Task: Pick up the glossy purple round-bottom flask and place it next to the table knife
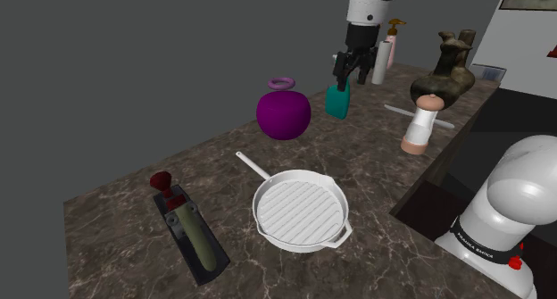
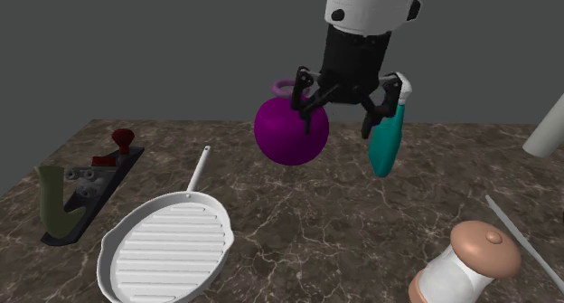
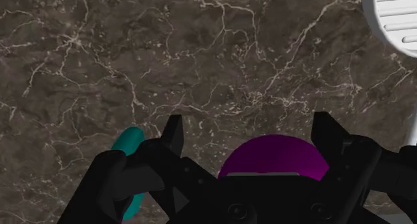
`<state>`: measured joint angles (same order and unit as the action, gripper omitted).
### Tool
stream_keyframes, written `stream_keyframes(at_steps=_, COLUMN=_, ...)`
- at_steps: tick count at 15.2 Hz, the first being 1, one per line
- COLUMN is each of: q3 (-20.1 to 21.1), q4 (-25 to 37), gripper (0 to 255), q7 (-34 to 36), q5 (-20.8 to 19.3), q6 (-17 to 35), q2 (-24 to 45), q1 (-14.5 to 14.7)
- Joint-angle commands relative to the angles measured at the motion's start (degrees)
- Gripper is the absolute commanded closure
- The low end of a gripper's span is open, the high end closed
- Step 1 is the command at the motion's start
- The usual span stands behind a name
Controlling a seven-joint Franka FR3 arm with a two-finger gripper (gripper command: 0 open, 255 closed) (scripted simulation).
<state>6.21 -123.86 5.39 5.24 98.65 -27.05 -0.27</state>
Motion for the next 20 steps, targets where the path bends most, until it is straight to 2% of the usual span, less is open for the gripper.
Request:
stream_keyframes(at_steps=1, q3=1.50, q4=4.09, gripper=0, q7=3.01, q5=0.10, q6=0.27, q2=4.85, q1=-0.02)
stream_keyframes(at_steps=8, q3=5.20, q4=22.04, gripper=0, q7=12.83, q5=-1.76, q6=-2.13, q2=22.30, q1=0.32)
stream_keyframes(at_steps=14, q3=6.71, q4=42.75, gripper=0, q7=20.75, q5=-4.93, q6=-7.86, q2=39.21, q1=2.29)
stream_keyframes(at_steps=20, q3=6.62, q4=38.09, gripper=0, q7=20.74, q5=-4.78, q6=-3.79, q2=38.63, q1=2.30)
